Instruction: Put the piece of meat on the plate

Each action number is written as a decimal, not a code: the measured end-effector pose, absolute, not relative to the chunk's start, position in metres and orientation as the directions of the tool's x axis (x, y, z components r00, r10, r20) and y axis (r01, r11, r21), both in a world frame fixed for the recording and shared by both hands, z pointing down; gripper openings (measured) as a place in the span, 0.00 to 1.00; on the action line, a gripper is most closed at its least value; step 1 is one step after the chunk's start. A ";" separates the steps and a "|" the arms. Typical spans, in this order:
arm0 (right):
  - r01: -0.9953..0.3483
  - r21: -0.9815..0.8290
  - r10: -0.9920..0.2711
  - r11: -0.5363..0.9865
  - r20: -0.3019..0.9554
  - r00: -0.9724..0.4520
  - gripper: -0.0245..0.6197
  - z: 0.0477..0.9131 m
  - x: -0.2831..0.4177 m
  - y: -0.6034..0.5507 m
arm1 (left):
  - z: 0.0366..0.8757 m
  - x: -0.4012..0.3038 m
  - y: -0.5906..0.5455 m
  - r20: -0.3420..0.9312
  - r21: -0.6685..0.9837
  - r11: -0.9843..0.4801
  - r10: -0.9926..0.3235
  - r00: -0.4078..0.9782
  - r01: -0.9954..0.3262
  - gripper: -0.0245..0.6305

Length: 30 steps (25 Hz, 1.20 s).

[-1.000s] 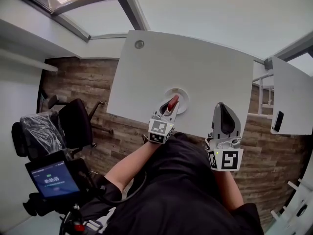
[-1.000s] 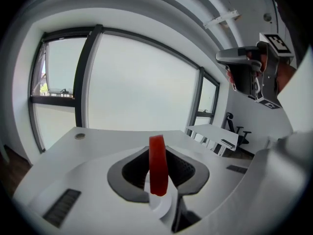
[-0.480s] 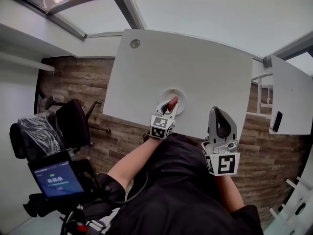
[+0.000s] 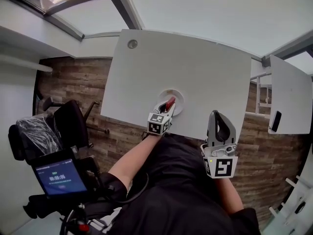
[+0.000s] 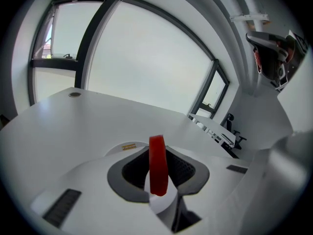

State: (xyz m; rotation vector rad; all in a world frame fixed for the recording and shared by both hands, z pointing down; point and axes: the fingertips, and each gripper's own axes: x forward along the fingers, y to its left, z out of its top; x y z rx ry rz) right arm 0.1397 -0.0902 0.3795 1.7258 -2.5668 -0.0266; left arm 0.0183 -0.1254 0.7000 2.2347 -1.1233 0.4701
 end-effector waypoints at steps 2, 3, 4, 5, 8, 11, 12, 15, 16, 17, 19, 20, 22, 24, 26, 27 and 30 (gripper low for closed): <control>-0.915 0.035 -0.915 0.402 0.037 -0.401 0.05 0.381 0.132 -0.088 | 0.701 0.020 -0.125 0.552 0.346 -0.473 -0.596 0.583 -0.810 0.18; -0.909 0.033 -0.910 0.415 0.039 -0.414 0.05 0.381 0.128 -0.087 | 0.702 0.020 -0.124 0.557 0.345 -0.471 -0.594 0.581 -0.812 0.18; -0.904 0.032 -0.904 0.426 0.041 -0.425 0.05 0.381 0.125 -0.086 | 0.705 0.019 -0.123 0.562 0.343 -0.466 -0.594 0.575 -0.816 0.18; -0.900 0.031 -0.900 0.434 0.042 -0.433 0.05 0.381 0.122 -0.085 | 0.708 0.017 -0.122 0.567 0.341 -0.461 -0.594 0.570 -0.819 0.18; -0.896 0.027 -0.895 0.444 0.051 -0.442 0.05 0.382 0.116 -0.084 | 0.713 0.016 -0.121 0.564 0.366 -0.457 -0.583 0.584 -0.811 0.18; -0.893 0.016 -0.892 0.450 0.067 -0.448 0.05 0.387 0.113 -0.085 | 0.717 0.019 -0.120 0.559 0.395 -0.463 -0.564 0.608 -0.793 0.18; -0.891 0.011 -0.888 0.455 0.076 -0.453 0.05 0.389 0.112 -0.085 | 0.719 0.020 -0.120 0.562 0.401 -0.461 -0.559 0.609 -0.792 0.18; -0.884 0.004 -0.879 0.468 0.104 -0.465 0.05 0.396 0.110 -0.083 | 0.726 0.021 -0.120 0.567 0.451 -0.420 -0.546 0.616 -0.787 0.18; -0.885 0.007 -0.880 0.466 0.110 -0.463 0.05 0.398 0.110 -0.082 | 0.728 0.021 -0.120 0.568 0.471 -0.406 -0.540 0.621 -0.783 0.18; -0.886 0.011 -0.881 0.463 0.115 -0.459 0.05 0.399 0.110 -0.081 | 0.729 0.021 -0.120 0.569 0.483 -0.399 -0.534 0.626 -0.780 0.18; -0.888 0.015 -0.882 0.460 0.123 -0.454 0.05 0.399 0.111 -0.079 | 0.730 0.022 -0.121 0.571 0.486 -0.402 -0.526 0.630 -0.776 0.18; -0.889 0.018 -0.883 0.458 0.123 -0.453 0.05 0.399 0.112 -0.078 | 0.730 0.022 -0.121 0.573 0.484 -0.404 -0.524 0.630 -0.776 0.18; -0.893 0.020 -0.887 0.450 0.122 -0.445 0.05 0.399 0.114 -0.078 | 0.731 0.021 -0.121 0.580 0.474 -0.406 -0.523 0.624 -0.781 0.18; -0.895 0.020 -0.889 0.446 0.124 -0.440 0.05 0.399 0.115 -0.078 | 0.732 0.020 -0.121 0.582 0.470 -0.406 -0.526 0.621 -0.784 0.18; -0.895 0.017 -0.889 0.447 0.120 -0.442 0.05 0.399 0.115 -0.079 | 0.731 0.021 -0.120 0.578 0.472 -0.413 -0.522 0.627 -0.779 0.18; -0.894 0.014 -0.889 0.448 0.116 -0.444 0.05 0.399 0.115 -0.080 | 0.732 0.021 -0.120 0.578 0.473 -0.418 -0.517 0.631 -0.776 0.18; -0.888 0.016 -0.883 0.460 0.115 -0.455 0.05 0.399 0.114 -0.082 | 0.734 0.021 -0.118 0.589 0.465 -0.421 -0.510 0.627 -0.779 0.18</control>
